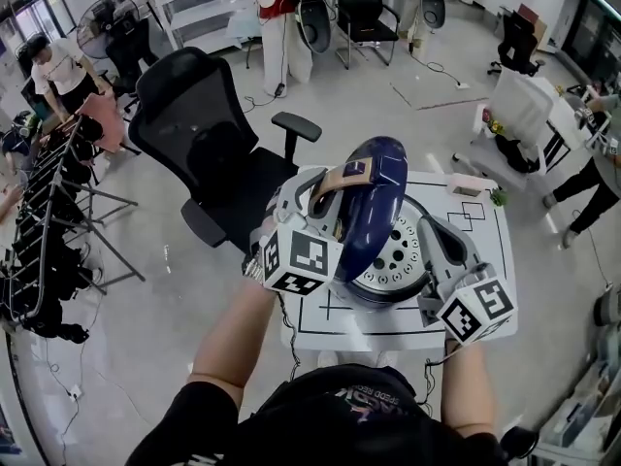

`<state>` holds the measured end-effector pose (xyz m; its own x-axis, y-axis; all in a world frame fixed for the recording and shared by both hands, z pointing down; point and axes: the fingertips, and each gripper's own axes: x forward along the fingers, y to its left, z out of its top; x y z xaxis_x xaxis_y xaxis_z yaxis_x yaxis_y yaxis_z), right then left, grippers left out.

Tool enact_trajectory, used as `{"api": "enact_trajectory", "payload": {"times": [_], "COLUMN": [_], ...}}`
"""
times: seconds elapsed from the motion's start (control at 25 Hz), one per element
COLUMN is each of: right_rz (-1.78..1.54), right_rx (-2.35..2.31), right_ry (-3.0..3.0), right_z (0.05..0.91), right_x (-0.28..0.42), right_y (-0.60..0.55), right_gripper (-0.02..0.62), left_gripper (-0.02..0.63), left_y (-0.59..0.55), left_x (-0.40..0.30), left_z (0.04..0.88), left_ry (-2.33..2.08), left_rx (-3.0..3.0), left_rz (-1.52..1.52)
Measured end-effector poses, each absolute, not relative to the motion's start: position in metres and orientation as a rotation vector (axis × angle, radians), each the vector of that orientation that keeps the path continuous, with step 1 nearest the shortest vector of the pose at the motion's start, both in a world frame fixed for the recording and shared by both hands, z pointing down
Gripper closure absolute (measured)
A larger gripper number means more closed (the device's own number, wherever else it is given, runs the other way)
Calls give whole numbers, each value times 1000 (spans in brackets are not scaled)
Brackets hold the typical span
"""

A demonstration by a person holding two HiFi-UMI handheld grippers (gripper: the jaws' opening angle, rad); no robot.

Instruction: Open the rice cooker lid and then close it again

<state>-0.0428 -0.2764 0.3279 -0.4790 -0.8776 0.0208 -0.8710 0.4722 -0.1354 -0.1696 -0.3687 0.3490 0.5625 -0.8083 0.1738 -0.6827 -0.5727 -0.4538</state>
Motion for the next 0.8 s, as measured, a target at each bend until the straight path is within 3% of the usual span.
{"api": "enact_trajectory", "payload": {"times": [0.8], "right_rz": [-70], "right_rx": [-1536], "right_ry": [2688], "right_z": [307], "right_x": [11], "right_y": [-279], "right_gripper": [594], "left_gripper": [482], "left_y": [-337], "left_x": [-79], "left_z": [374], "left_ry": [1004], "left_rx": [-2204], "left_rz": [-803]}}
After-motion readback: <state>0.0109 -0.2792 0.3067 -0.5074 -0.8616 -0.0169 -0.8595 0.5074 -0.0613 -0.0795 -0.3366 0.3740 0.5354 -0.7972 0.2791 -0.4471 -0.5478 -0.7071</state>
